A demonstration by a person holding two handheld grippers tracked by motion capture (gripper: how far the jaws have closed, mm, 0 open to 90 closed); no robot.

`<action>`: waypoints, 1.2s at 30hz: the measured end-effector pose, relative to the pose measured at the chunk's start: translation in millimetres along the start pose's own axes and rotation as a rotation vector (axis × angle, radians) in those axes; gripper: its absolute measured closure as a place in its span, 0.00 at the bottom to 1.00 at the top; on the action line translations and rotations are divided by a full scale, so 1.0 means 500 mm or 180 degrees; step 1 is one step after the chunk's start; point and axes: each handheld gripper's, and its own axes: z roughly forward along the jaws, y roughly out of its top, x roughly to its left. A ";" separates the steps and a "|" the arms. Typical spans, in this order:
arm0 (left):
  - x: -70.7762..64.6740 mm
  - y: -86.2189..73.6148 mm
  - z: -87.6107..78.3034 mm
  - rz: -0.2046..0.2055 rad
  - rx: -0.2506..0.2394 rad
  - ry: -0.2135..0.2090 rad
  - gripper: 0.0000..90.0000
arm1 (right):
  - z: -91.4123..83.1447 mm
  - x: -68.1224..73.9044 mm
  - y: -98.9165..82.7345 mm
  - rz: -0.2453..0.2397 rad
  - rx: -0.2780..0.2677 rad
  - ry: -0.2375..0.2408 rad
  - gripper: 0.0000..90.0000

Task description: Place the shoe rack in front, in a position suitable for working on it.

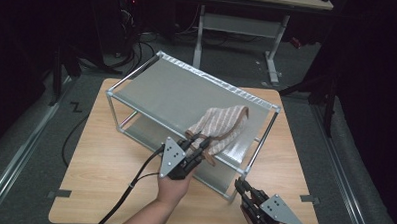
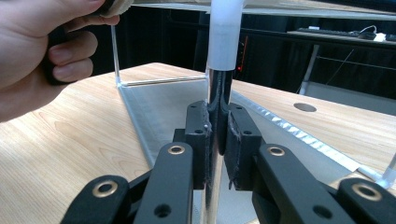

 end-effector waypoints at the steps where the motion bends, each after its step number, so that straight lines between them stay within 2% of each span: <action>1: -0.010 0.000 0.001 -0.0020 0.0002 -0.0032 0.81 | 0.000 0.000 0.000 -0.0001 0.0001 0.0001 0.90; 6: -0.055 0.000 0.005 -0.0010 -0.0003 -0.0183 0.81 | 0.000 0.000 0.000 -0.0005 0.0000 0.0008 0.90; 7: -0.065 0.000 0.004 0.0026 -0.0001 -0.0208 0.81 | 0.000 0.000 0.000 -0.0003 0.0001 0.0008 0.90; 10: -0.085 -0.001 0.004 0.0056 -0.0009 -0.0232 0.81 | -0.001 0.000 0.000 -0.0007 0.0002 0.0008 0.90; 13: -0.090 -0.001 0.003 0.0108 0.0000 -0.0208 0.81 | 0.000 0.000 0.000 0.0002 -0.0001 0.0011 0.90; 17: -0.082 -0.001 0.002 0.0127 0.0016 -0.0172 0.81 | 0.000 -0.001 0.000 0.0006 -0.0006 0.0011 0.90; 20: -0.063 0.001 0.002 0.0118 0.0027 -0.0101 0.81 | 0.000 -0.001 0.000 0.0023 -0.0004 0.0023 0.90; 24: -0.018 0.002 0.001 0.0082 0.0024 0.0078 0.81 | 0.000 -0.001 0.000 0.0026 -0.0004 0.0027 0.90; 29: 0.055 0.005 -0.002 0.0067 0.0059 0.0346 0.81 | -0.001 -0.002 0.000 0.0014 -0.0003 0.0028 0.90; 30: 0.066 0.006 -0.003 0.0013 0.0055 0.0377 0.81 | -0.001 -0.002 0.000 0.0013 -0.0002 0.0026 0.90; 31: 0.081 0.006 -0.003 0.0015 0.0055 0.0424 0.82 | -0.001 -0.001 0.000 0.0008 -0.0001 0.0027 0.90; 32: 0.099 0.008 -0.006 0.0099 0.0081 0.0502 0.82 | -0.001 -0.001 0.000 0.0006 0.0005 0.0029 0.90; 36: 0.159 0.010 -0.013 0.0120 0.0110 0.0701 0.82 | -0.001 -0.001 0.000 0.0004 0.0003 0.0023 0.90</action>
